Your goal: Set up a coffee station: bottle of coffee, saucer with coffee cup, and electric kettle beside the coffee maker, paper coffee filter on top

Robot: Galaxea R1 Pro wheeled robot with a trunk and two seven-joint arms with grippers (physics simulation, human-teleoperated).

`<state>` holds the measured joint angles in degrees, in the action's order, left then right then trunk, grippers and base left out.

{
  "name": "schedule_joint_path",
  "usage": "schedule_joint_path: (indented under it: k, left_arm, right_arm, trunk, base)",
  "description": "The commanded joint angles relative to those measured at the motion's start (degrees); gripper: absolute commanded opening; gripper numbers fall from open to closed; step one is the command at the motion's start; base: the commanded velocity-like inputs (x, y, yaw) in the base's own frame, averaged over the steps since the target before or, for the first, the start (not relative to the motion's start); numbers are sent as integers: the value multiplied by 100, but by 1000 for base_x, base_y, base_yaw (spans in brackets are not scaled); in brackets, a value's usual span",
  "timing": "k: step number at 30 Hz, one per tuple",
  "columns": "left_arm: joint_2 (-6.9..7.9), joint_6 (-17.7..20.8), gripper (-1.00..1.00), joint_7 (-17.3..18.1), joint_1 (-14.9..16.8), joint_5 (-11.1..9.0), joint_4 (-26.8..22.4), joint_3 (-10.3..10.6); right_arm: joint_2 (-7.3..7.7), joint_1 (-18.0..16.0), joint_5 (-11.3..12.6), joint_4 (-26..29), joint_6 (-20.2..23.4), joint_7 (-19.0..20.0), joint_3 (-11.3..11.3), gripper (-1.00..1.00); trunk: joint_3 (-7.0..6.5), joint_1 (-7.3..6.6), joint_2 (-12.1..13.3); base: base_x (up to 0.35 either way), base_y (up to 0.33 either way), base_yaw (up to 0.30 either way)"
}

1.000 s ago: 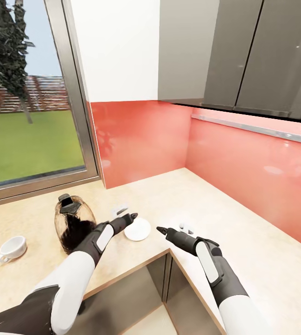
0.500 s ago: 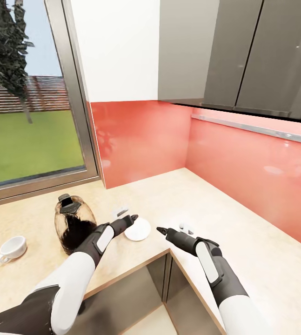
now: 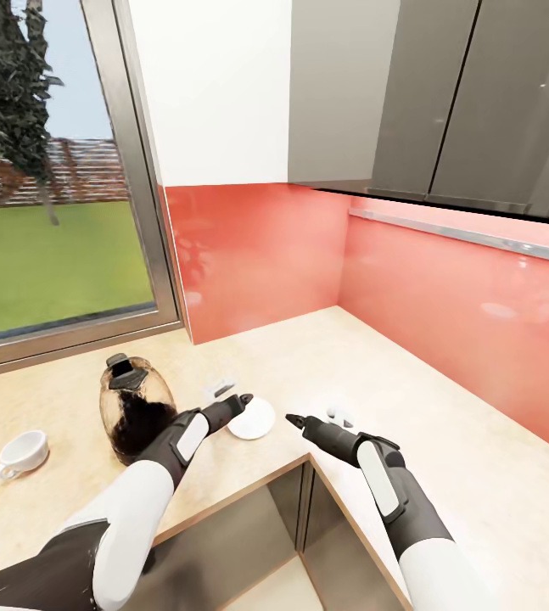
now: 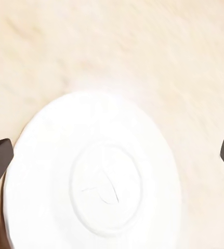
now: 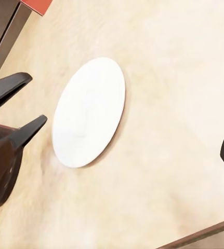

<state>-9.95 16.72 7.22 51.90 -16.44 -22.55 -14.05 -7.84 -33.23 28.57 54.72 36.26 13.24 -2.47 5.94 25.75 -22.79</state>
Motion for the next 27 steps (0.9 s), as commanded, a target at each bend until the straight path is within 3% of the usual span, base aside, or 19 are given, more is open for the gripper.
schedule_joint_path:
  k: [1,17,27]
  left_arm:
    - [-5,42,100,16,4,-29,0,-39]
    - [-5,7,100,7,6,-35,65,-45]
    - [-5,7,100,7,5,-35,67,-43]
  right_arm:
    - [-7,-4,-1,3,39,22,-26,100]
    - [-7,-3,-1,-7,39,25,-26,100]
    - [-6,-4,2,-16,43,24,-26,100]
  trunk:
    - [13,4,-13]
    - [13,4,-13]
    - [13,4,-13]
  base:
    - [0,0,0]
    - [0,0,0]
    - [165,0,0]
